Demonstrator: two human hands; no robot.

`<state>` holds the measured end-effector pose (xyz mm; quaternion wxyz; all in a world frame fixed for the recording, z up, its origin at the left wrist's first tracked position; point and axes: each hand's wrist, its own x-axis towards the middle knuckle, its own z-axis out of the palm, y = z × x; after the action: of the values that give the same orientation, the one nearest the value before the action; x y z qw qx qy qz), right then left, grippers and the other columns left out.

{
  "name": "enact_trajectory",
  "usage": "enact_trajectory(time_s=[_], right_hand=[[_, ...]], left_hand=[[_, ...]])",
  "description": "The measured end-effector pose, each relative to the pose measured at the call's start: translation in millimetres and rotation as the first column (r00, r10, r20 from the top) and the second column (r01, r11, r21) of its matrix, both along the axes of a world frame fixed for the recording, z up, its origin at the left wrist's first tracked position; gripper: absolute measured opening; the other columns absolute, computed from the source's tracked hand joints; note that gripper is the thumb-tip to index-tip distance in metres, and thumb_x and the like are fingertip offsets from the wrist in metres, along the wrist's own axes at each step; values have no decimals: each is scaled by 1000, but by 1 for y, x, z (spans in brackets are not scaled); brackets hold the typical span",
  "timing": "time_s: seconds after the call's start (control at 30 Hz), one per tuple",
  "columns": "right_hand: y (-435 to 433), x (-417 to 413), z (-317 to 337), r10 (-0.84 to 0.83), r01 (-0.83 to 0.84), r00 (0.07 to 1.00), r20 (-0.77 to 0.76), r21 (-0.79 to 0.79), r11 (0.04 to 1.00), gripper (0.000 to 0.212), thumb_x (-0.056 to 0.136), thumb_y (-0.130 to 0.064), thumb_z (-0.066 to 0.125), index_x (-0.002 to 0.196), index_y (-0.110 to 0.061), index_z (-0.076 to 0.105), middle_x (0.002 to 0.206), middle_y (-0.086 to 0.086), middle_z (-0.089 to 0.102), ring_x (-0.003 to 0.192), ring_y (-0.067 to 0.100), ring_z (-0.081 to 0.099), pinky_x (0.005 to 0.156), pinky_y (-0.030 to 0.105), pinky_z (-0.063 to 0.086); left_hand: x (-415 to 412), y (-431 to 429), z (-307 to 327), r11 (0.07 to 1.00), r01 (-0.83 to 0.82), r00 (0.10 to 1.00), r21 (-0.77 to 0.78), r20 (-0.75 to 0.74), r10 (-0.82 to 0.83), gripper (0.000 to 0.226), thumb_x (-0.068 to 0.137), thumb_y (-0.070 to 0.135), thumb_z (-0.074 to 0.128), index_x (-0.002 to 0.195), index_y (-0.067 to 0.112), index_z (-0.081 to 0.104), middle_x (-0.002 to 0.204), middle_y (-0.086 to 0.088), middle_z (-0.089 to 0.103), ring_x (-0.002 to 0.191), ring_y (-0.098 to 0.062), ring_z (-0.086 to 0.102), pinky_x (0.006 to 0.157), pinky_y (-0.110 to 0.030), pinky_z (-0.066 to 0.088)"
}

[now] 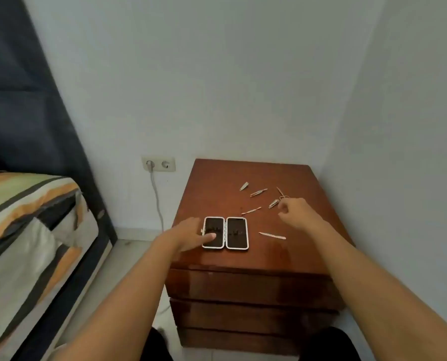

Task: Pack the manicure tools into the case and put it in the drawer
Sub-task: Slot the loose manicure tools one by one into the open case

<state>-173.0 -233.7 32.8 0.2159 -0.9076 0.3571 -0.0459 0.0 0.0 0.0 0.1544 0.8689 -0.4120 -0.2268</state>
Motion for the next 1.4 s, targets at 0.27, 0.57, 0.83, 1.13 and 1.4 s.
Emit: enact_trajectory(time_s=[0.27,0.57,0.83,1.13,1.4], right_hand=[[-55,46,-48,28,-30,999,-23,-64,998,53,81,3,44,131,-14,48,140,12,45,131,31,39,108,42,36],[-79,64,-71,74,-74,997,-9,-212,974,23,88,-6,53,107,-9,66,114,14,60,112,34,51,91,45,47],[-52,53,-76,56,-17,975,214,-179,984,23,92,-4,47,106,-2,64,106,22,55,98,37,55,84,39,44],[21,91,-58,237,-261,905,354,20,965,21,89,-3,53,101,-6,70,96,15,60,85,22,56,74,13,37],[46,126,-60,359,-368,921,153,33,929,22,88,-1,54,99,-7,72,109,16,63,105,28,57,92,28,41]], left_hand=[[17,-12,-64,997,75,978,-33,198,-67,138,45,97,28,149,15,-8,159,-3,-10,145,-13,-12,115,-35,-11],[19,-25,-75,993,84,968,-87,244,-61,131,53,93,37,150,17,-6,159,3,-6,144,-7,-12,117,-40,-12],[11,-28,-72,988,23,970,-153,242,15,126,54,91,38,150,18,0,160,3,1,145,-8,-5,117,-34,-8],[9,-26,-71,981,17,969,-195,245,32,126,54,91,40,150,18,4,160,1,4,145,-8,-3,118,-35,-5],[9,-27,-74,978,20,966,-206,255,34,127,55,91,41,150,16,5,160,-6,3,146,-13,-4,117,-34,-7]])
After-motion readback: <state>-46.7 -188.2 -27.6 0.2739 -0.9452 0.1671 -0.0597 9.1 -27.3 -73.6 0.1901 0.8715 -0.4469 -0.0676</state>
